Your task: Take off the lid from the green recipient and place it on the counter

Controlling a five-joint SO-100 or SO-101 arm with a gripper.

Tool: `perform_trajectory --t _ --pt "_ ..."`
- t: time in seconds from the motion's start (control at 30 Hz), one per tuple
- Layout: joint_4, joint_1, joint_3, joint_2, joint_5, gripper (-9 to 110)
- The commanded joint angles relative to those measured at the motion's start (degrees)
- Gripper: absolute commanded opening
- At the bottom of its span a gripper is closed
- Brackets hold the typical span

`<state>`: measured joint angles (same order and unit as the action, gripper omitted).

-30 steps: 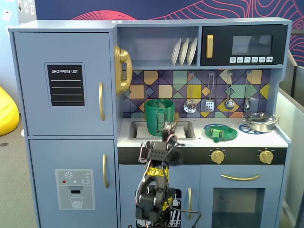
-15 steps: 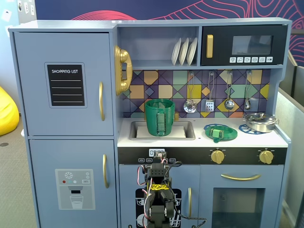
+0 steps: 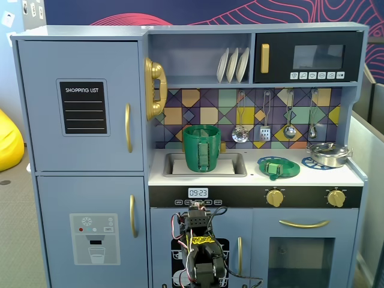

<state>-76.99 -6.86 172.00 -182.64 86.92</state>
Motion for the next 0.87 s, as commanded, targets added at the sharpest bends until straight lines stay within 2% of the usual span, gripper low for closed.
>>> perform_trajectory --t 0.0,0.83 --pt "-10.7 -0.1 -0.3 0.6 0.3 3" --pt "-10.6 2.0 -0.3 0.6 -0.5 4"
